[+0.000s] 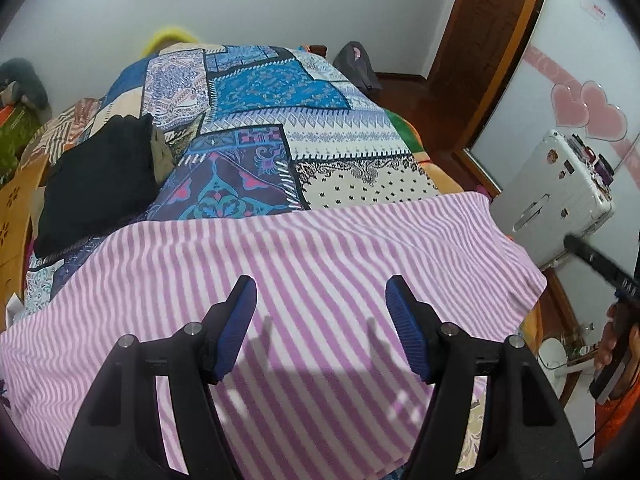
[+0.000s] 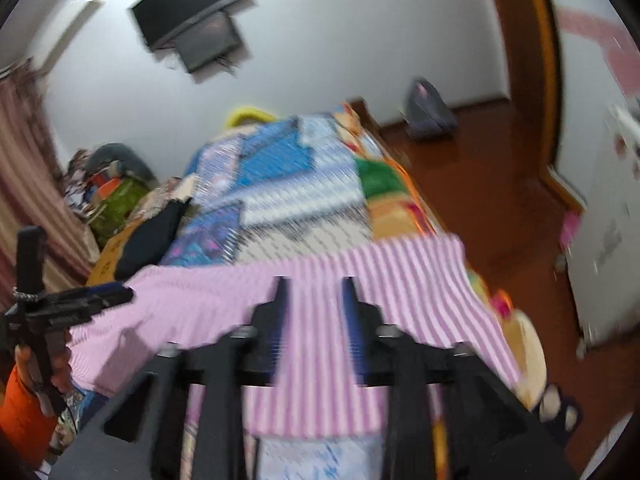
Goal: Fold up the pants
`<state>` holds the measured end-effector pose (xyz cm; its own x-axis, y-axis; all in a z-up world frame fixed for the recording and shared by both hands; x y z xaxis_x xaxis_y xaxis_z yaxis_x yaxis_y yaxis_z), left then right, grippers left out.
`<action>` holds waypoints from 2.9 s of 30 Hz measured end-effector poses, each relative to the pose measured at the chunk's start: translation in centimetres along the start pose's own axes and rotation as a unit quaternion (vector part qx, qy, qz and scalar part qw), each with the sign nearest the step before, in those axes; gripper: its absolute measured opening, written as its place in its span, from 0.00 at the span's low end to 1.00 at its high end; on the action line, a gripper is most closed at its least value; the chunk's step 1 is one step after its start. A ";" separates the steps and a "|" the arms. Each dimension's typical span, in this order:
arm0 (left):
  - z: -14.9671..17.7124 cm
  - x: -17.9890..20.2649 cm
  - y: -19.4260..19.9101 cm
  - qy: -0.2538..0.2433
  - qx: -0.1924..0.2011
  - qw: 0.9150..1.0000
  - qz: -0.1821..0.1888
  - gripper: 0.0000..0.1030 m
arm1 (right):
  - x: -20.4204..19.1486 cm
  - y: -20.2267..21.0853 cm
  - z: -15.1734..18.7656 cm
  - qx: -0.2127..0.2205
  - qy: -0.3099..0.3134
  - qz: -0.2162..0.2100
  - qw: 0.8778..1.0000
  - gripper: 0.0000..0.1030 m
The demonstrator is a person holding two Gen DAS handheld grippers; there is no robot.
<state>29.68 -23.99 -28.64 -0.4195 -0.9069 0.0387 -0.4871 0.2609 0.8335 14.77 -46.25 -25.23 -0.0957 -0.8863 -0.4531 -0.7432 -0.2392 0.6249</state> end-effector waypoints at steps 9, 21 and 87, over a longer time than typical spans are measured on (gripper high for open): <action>0.7 3.1 -2.9 -0.020 -0.035 0.999 -0.001 0.65 | 6.1 -1.2 7.1 -0.078 -0.103 -0.001 0.992 0.42; 1.7 5.2 -5.9 -0.037 -0.074 0.996 -0.021 0.65 | 9.1 -2.4 8.3 -0.060 -0.188 -0.054 0.979 0.42; 12.3 -26.7 8.5 0.222 0.043 0.967 -0.116 0.65 | -33.8 -16.9 12.5 -0.229 0.311 -0.210 0.898 0.12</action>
<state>27.38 6.54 -29.38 0.0699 -0.9919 0.1062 -0.5990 0.0434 0.7996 22.29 -7.23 -28.45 0.6227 -0.6966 -0.3562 -0.2635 -0.6154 0.7428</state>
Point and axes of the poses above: each gripper's, at about its wrist camera, not at the fingertips, and y roughly against the way its jaws point, x to its right, z to its underside, the point moved 6 cm from there along -y, roughly the way its jaws point, and after that the axes turned 6 degrees about -z, right-handed, at the moved point
